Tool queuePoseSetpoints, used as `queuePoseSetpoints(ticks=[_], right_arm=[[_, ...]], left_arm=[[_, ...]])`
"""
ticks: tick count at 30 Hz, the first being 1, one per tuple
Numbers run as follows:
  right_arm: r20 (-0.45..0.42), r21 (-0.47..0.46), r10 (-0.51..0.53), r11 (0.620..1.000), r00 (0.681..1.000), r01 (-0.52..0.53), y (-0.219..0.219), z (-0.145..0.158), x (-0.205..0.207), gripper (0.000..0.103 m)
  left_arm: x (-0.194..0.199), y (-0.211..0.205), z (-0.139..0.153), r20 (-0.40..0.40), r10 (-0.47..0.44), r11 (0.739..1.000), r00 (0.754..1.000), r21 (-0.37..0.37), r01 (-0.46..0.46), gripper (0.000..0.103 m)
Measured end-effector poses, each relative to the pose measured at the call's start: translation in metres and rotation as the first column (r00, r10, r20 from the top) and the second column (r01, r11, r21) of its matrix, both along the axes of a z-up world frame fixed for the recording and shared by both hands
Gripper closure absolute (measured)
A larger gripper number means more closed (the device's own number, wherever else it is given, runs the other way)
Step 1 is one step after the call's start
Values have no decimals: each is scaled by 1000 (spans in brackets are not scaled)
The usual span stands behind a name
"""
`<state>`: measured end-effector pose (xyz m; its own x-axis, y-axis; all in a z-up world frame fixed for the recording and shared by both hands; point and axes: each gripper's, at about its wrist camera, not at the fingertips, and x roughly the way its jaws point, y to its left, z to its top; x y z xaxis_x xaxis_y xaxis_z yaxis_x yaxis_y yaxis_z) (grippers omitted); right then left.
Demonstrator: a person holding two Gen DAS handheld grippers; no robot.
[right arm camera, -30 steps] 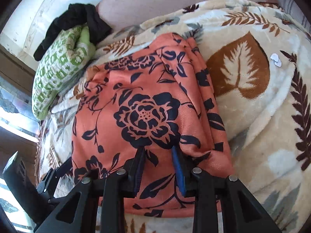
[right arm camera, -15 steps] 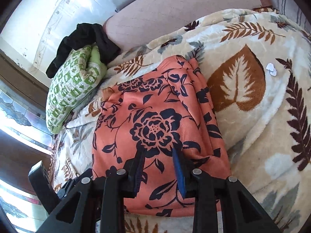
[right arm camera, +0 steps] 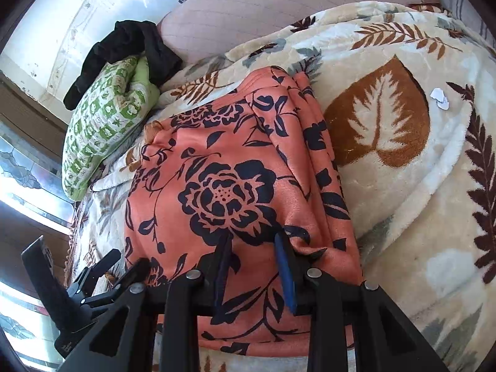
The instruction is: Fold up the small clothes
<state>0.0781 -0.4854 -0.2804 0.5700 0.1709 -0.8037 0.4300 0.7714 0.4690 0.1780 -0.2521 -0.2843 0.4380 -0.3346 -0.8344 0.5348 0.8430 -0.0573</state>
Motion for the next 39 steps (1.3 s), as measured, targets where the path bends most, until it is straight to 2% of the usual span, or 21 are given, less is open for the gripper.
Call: queuePoseSetpoints(ticks=[6, 11, 17, 22, 30, 33, 39], right_arm=[[23, 33, -12, 999, 1000, 11, -5, 4, -5, 70], [85, -3, -19, 1000, 996, 19, -4, 21, -11, 70], [186, -34, -30, 999, 982, 37, 1, 38, -17, 70], [231, -27, -43, 998, 972, 50, 2, 43, -18, 70], [209, 5, -64, 998, 976, 65, 2, 27, -9, 70], [124, 14, -59, 998, 990, 58, -1, 5, 3, 70], [141, 18, -61, 998, 988, 59, -2, 3, 3, 70]], left_arm=[[-5, -6, 15, 75, -25, 1000, 997, 19, 24, 0], [-5, 0, 30, 130, 2, 1000, 991, 9, -3, 0], [-1, 7, 42, 153, 25, 1000, 988, -18, -22, 0], [1, 9, 43, 154, 33, 999, 988, -23, -30, 0], [2, 5, 35, 152, 27, 1000, 988, 6, -28, 0], [5, -2, 20, 126, 3, 997, 992, 76, -13, 0], [5, -1, 19, 113, 6, 998, 994, 62, -13, 0]])
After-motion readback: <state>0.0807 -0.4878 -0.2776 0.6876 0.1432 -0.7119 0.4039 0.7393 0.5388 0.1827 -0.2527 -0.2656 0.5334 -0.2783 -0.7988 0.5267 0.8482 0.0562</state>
